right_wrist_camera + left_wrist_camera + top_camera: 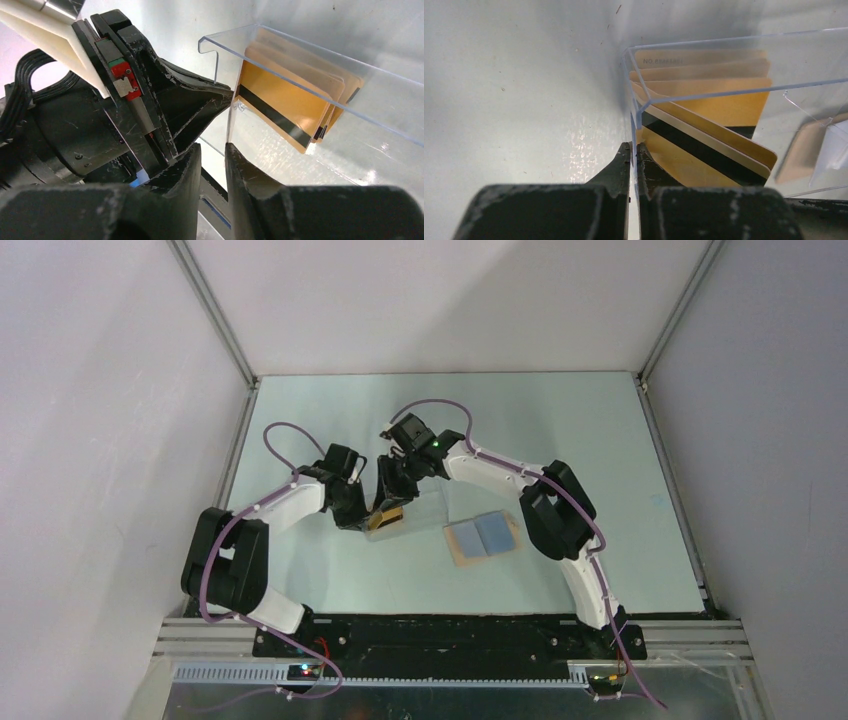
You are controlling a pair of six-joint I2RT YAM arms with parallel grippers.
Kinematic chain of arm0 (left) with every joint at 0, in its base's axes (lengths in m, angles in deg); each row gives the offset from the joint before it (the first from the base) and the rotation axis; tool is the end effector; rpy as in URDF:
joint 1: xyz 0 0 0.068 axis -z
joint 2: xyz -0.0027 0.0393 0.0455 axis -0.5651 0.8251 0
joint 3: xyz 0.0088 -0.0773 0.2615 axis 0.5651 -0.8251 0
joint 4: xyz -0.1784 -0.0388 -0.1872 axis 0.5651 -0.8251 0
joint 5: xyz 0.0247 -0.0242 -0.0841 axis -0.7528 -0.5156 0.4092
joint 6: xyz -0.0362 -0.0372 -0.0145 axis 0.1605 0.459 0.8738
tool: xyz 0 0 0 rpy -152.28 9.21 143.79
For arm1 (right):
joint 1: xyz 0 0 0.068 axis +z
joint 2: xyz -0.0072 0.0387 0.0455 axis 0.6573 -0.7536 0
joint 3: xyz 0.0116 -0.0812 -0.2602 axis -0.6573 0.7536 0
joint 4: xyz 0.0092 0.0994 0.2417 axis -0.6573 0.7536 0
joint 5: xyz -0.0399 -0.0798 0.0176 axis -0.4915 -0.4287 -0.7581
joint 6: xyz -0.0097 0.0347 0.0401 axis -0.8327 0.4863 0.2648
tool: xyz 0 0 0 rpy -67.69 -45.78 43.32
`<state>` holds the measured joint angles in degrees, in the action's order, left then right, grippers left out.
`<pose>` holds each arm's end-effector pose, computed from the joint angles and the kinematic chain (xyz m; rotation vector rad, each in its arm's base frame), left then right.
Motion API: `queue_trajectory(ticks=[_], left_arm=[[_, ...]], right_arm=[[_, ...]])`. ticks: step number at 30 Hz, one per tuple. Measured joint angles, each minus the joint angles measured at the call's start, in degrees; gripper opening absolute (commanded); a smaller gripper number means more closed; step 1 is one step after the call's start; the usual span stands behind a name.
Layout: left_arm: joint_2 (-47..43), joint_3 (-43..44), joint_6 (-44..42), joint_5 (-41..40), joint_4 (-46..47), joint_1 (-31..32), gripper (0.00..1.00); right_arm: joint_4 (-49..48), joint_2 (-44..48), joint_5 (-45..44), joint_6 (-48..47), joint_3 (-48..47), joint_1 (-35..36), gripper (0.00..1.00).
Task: Put the credit cards into the card holder
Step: Pick up the credit card from the storage box.
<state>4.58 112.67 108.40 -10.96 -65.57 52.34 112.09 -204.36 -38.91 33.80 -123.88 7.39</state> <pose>0.2553 -0.0863 0.1707 -0.3263 2.8565 -0.3274 0.3069 0.3713 0.2161 -0.4836 2.7395 1.1175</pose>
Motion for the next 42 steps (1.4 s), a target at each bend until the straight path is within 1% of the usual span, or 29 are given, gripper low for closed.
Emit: queue_trajectory(ticks=[5,11,14,16,17,19,20,22,24,25,26,27,28,30,32,35,38,42], left_arm=[[0.0,0.0,0.0,0.3,0.1,0.1,0.03],[0.0,0.0,0.0,0.6,0.1,0.1,0.03],[0.0,0.0,0.0,0.9,0.1,0.3,0.03],[0.0,0.0,0.0,0.9,0.1,0.4,0.03],[0.0,0.0,0.0,0.9,0.1,0.4,0.03],[-0.1,0.0,0.0,0.9,0.1,0.4,0.03],[-0.1,0.0,0.0,0.9,0.0,0.4,0.04],[-0.3,0.0,0.0,0.9,-0.3,0.5,0.06],[-1.0,0.0,0.0,0.9,-1.2,0.6,0.13],[-1.6,0.0,0.0,0.8,-1.6,0.7,0.18],[-2.8,0.0,0.0,0.7,-2.2,0.7,0.21],[-4.0,0.0,0.0,0.5,-2.5,0.8,0.26],[-5.9,0.0,0.0,0.3,-3.0,0.8,0.28],[-10.6,0.8,-0.1,-0.2,-3.7,0.8,0.4],[-14.9,2.5,-0.4,-1.0,-4.0,0.8,0.46],[-21.6,6.2,-0.7,-1.8,-3.8,0.8,0.47],[-26.4,9.1,-2.6,-0.6,-3.5,0.8,0.48],[-29.1,11.3,-6.9,7.0,-3.3,0.5,0.46]], right_arm=[[0.1,-0.8,-0.1,-0.2,-0.3,0.2,0.33],[0.2,-3.3,-0.2,-0.6,-1.7,0.5,0.28],[0.4,-5.2,-0.2,-0.8,-1.7,0.9,0.27],[0.6,-6.2,-0.2,-0.8,-1.7,0.9,0.18],[0.7,-6.4,-0.2,-1.0,-1.7,0.9,0.09],[1.0,-6.6,-0.3,-1.3,-1.7,1.0,0.02],[1.2,-6.6,-0.3,-1.5,-1.7,1.0,0.0],[1.3,-6.6,-0.3,-1.7,-1.7,1.0,0.0],[1.6,-6.6,-0.3,-1.7,-1.7,1.0,0.0],[1.9,-6.4,-0.2,-1.8,-1.7,0.9,0.0],[2.1,-5.9,-0.2,-1.9,-1.7,0.7,0.0],[2.5,-5.3,-0.1,-2.1,-1.7,0.6,0.0],[2.9,-4.3,-0.3,-2.4,-1.7,0.5,0.0],[3.7,-2.1,-0.2,-3.1,-1.7,0.1,0.0],[4.2,0.8,0.4,-4.0,-1.7,-0.8,0.0],[4.8,5.5,2.3,-6.0,-1.7,-3.0,0.0],[5.6,9.4,6.7,-8.6,-1.7,-5.2,0.0],[11.0,12.9,14.8,-15.6,-1.7,-8.0,0.0]])
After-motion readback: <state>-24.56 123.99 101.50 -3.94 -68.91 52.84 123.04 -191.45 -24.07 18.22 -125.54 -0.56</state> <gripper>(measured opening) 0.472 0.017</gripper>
